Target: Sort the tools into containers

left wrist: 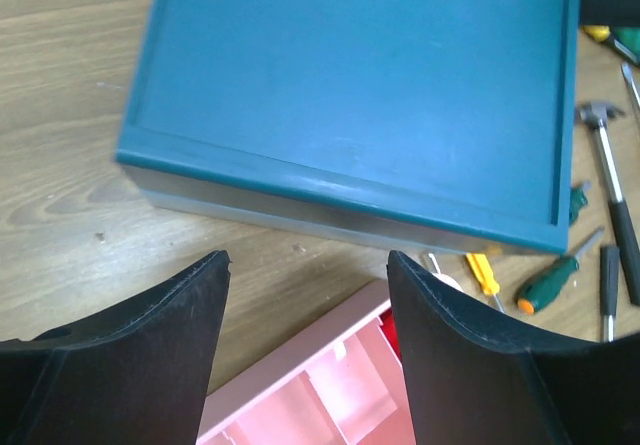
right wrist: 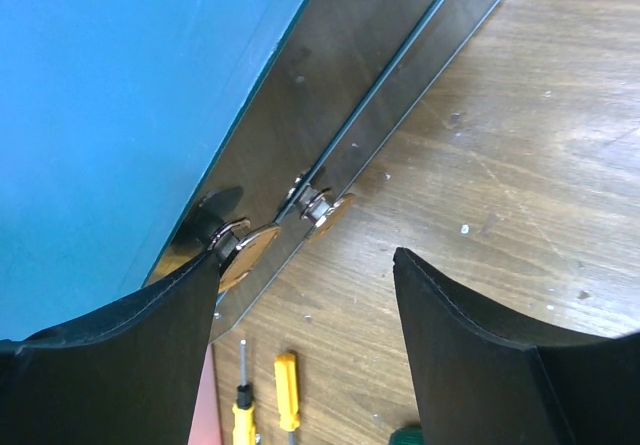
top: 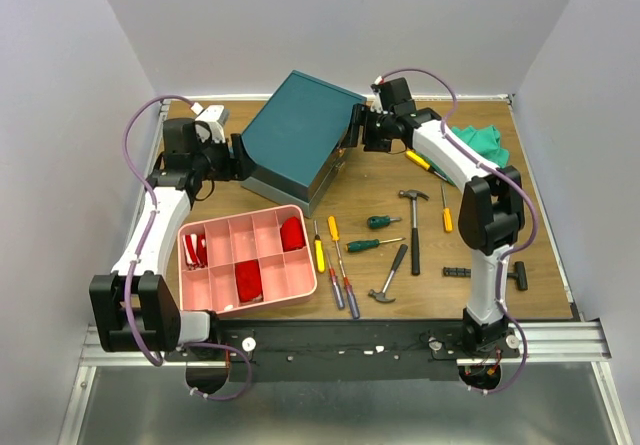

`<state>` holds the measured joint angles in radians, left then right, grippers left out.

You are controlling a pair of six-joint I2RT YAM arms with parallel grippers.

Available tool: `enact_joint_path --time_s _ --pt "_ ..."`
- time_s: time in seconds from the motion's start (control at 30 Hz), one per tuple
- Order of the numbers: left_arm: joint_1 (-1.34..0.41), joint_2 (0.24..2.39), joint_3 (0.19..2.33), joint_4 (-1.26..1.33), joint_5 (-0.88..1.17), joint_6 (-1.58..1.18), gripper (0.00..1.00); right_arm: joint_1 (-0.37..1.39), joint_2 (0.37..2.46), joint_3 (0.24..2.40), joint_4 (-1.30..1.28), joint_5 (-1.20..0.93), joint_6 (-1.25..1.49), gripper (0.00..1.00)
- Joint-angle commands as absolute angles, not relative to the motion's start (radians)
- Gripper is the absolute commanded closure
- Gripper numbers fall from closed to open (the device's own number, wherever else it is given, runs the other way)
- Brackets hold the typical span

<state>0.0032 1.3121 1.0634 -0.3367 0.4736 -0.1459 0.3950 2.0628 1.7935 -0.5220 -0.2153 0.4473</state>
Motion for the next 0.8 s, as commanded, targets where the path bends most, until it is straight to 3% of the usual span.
enact_joint_path --time_s 0.0,0.47,0.77 --pt "-0.038 1.353 1.075 -0.354 0.502 -0.065 0.27 0.362 2.097 1.757 -0.621 -0.006 0.354 0.23" --pt "-0.058 1.45 1.057 -0.279 0.522 -0.04 0.27 0.238 1.971 1.611 -0.62 0.046 0.23 0.23" --pt "-0.097 1.562 1.152 -0.241 0.499 -0.103 0.28 0.233 1.931 1.586 -0.6 0.006 0.155 0.23"
